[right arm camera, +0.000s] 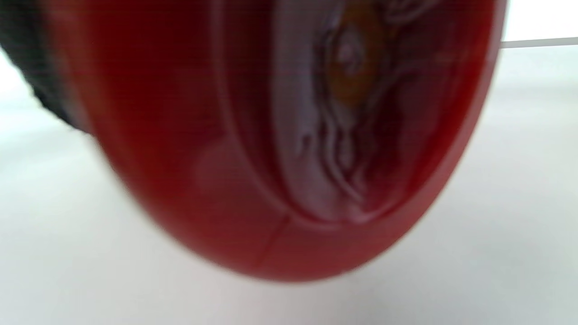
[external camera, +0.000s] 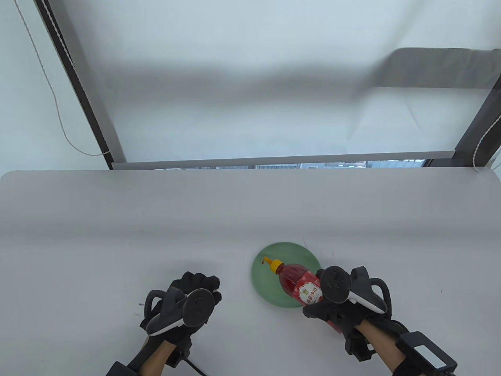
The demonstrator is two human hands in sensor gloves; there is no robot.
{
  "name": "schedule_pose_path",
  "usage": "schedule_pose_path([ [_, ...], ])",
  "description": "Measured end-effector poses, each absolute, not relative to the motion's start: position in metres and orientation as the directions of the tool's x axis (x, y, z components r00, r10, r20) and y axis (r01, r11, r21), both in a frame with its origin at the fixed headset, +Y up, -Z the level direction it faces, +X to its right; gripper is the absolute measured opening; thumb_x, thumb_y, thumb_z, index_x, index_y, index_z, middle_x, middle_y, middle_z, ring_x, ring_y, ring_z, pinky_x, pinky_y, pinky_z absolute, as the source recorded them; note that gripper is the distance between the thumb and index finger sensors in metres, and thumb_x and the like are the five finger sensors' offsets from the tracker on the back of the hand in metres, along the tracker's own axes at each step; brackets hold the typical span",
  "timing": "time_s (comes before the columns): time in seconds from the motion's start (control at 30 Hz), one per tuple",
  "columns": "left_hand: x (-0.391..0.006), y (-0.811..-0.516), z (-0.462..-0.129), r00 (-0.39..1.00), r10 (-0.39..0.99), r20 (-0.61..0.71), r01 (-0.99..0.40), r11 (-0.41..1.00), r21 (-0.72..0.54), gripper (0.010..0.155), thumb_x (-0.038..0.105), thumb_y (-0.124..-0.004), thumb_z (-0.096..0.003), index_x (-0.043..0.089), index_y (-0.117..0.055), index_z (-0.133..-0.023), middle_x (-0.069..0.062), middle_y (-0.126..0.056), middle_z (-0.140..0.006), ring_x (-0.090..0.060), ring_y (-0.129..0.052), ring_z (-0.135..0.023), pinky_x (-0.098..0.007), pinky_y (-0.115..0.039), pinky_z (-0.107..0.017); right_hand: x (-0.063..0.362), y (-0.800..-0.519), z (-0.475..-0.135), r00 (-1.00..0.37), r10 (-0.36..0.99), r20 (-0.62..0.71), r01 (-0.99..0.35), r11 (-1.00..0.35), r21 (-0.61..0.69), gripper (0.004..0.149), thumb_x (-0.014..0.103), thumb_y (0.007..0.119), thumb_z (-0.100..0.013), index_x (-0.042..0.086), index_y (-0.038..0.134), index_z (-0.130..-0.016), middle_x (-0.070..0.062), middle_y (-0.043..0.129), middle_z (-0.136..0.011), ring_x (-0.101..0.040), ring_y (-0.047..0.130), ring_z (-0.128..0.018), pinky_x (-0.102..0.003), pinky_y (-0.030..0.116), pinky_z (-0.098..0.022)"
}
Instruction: Squeeze ketchup bottle to draw patterns on plate
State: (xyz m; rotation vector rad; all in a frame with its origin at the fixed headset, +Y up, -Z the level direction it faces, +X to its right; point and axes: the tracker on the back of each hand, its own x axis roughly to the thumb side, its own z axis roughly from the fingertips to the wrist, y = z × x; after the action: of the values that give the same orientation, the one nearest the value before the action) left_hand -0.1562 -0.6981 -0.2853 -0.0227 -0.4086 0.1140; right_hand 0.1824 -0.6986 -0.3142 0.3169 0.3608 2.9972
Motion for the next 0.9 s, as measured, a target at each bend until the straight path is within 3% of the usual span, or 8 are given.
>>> schedule_pose_path([
  [0.9, -0.158, -0.699, -0.287, 0.919, 0.11, 0.378, -0.099, 0.994, -0.047, 0.049, 0.039, -0.066, -0.06, 0.016, -0.062, -0.103, -0.009, -0.079, -0.096, -0.039, -0.074, -0.09, -0.062, -0.064, -0.066, 0.21, -0.704, -0.284, -0.97, 0.145, 0.195, -0.088, -0.957, 0.277, 0.097, 0.066, 0.098, -0.05, 0.007, 0.06, -0.117, -0.026, 0.084, -0.1, -0.042, 0.093, -0.079, -0.059, 0.081, -0.062],
])
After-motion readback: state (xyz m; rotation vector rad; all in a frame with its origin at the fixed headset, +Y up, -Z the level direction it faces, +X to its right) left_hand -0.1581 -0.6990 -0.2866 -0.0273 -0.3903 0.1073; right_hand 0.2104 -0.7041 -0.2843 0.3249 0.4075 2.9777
